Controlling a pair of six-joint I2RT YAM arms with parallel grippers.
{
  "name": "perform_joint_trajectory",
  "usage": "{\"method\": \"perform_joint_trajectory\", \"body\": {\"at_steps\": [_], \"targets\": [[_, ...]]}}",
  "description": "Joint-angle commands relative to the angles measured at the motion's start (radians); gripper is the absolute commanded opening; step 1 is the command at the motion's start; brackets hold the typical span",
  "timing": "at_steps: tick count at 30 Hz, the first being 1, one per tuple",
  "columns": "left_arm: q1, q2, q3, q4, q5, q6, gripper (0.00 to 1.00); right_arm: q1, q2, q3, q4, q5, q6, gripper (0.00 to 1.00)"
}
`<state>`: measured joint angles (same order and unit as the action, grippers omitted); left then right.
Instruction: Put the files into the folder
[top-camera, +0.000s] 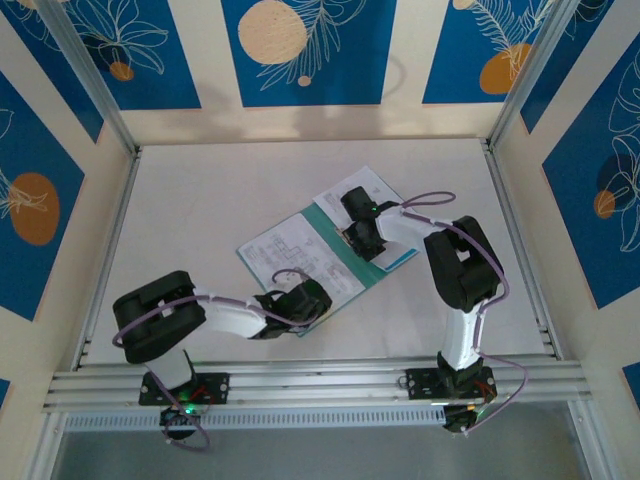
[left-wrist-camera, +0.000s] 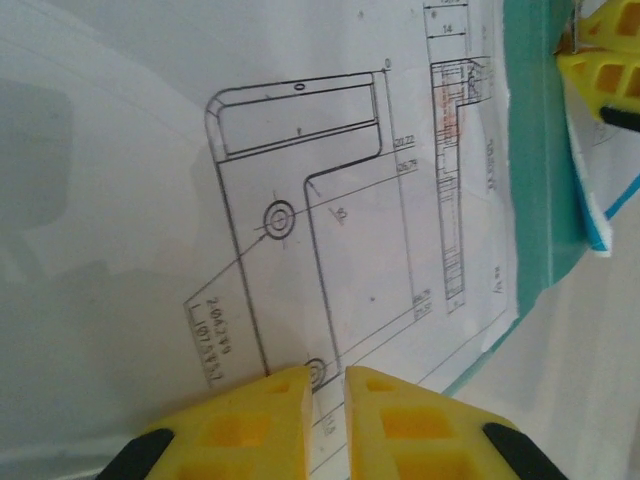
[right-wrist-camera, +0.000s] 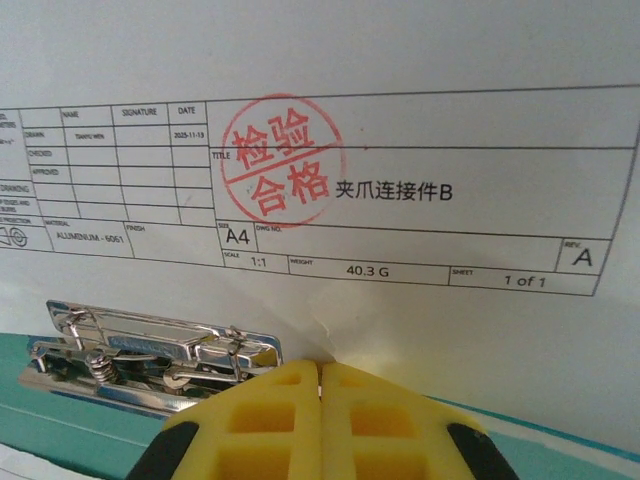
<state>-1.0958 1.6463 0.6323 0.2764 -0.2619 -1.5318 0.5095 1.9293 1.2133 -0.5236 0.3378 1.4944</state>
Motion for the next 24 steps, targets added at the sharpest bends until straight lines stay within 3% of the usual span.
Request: {"method": "perform_joint_trajectory", "body": {"at_steps": [1,12,24], "targets": [[0.015,-0.04,0.017,-0.173,-0.013,0.051,0.17,0.001,0.261,-0.113,-0.223,0.059,0.001,0.0],[0.075,-0.103,-0.063,-0.167,0.021,0.045,0.18,0.02,0.34,-0.051,-0.295,0.083,-0.012,0.0],[0.189,-0.239,-0.141,-0.25,0.077,0.125,0.22,0.033,0.427,-0.011,-0.331,0.071,-0.04,0.0]]}}
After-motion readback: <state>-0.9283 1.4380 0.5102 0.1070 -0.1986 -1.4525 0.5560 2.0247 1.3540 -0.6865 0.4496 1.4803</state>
